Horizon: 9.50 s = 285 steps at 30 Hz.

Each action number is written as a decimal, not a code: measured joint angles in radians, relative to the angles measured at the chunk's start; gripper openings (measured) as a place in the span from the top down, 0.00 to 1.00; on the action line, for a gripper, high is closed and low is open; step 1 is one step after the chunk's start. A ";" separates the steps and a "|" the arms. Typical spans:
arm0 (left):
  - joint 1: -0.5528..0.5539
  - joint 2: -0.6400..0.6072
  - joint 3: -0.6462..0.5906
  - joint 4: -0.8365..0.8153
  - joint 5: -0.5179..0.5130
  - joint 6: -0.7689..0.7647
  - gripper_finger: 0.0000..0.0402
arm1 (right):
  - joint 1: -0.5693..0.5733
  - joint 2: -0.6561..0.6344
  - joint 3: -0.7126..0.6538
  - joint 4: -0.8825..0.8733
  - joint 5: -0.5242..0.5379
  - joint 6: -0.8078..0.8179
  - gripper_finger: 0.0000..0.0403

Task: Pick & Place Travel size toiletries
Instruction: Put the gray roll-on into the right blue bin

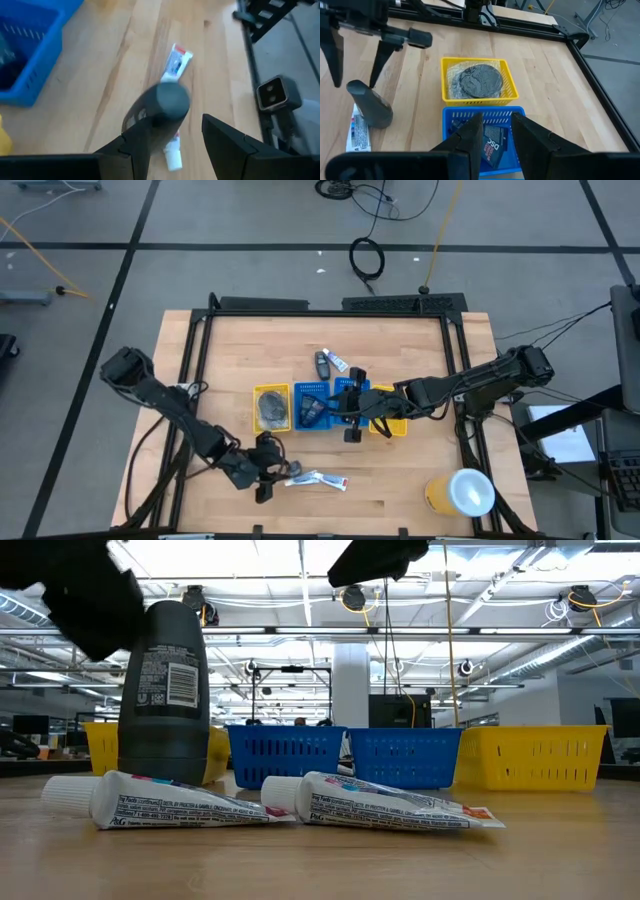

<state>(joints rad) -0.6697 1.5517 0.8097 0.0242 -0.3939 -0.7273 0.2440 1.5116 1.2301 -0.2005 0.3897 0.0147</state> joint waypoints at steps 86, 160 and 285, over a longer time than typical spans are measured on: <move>0.137 -0.133 0.138 0.059 -0.296 0.616 0.81 | 0.000 0.000 0.000 0.024 -0.264 -0.011 0.76; 0.268 -0.133 0.188 0.082 -0.457 0.846 0.50 | -0.088 0.033 0.000 -0.102 -0.095 0.009 0.55; 1.106 0.259 0.200 -0.046 0.655 0.121 0.50 | -0.668 0.096 -0.341 0.325 -0.495 0.306 0.49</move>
<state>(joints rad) 0.4362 1.8111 1.0092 -0.0218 0.2615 -0.6063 -0.4244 1.6078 0.8890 0.1241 -0.1050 0.3207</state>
